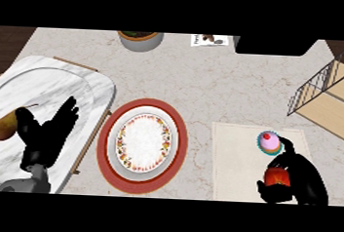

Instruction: Pick the tomato from the placemat and place it in the tiered shelf

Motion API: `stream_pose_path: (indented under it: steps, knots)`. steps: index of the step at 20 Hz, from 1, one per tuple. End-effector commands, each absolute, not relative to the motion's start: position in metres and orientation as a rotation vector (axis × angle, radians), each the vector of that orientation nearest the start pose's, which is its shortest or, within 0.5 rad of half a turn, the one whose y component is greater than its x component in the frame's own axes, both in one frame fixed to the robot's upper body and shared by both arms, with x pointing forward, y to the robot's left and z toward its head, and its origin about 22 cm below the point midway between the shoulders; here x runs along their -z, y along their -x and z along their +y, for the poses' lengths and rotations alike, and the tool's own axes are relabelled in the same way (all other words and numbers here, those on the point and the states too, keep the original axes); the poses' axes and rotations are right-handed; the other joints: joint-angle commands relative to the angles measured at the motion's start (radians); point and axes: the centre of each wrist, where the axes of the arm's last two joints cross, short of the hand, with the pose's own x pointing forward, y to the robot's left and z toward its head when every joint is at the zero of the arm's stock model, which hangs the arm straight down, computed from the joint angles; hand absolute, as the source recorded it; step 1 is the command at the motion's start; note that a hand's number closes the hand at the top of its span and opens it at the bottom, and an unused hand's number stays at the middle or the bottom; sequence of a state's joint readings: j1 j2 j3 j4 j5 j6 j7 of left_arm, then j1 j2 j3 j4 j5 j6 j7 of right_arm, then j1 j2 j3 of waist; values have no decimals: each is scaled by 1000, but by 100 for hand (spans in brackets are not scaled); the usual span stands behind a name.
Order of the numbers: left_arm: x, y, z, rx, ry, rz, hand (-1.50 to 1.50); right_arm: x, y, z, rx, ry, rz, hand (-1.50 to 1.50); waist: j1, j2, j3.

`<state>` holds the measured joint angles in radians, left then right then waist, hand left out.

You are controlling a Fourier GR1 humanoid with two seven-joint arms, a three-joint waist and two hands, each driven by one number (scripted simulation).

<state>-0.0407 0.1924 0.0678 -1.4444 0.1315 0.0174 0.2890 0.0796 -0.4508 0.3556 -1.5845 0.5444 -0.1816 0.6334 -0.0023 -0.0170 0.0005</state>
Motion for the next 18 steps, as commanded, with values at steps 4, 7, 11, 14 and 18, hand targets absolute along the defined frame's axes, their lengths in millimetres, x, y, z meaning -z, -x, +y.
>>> stream_pose_path:
  steps: [4,7,11,14,18]
  knots:
    - [32,-245,282,-27,-93,-1120,0,-10,-232,-237,-618,735,-954,150,3,18,-1]
    - [18,-248,298,-39,-97,-1121,0,-34,-233,-228,-605,783,-1006,150,1,16,-1]
    - [10,-252,306,-55,-104,-1097,0,-88,-239,-216,-514,900,-1168,150,-4,14,-2]
    - [23,-245,286,-49,-99,-1102,0,-136,-224,-211,-414,970,-1280,150,-17,9,-3]
    - [24,-233,314,-65,-113,-1115,0,-187,-205,-214,-304,1117,-1313,150,-12,8,-4]
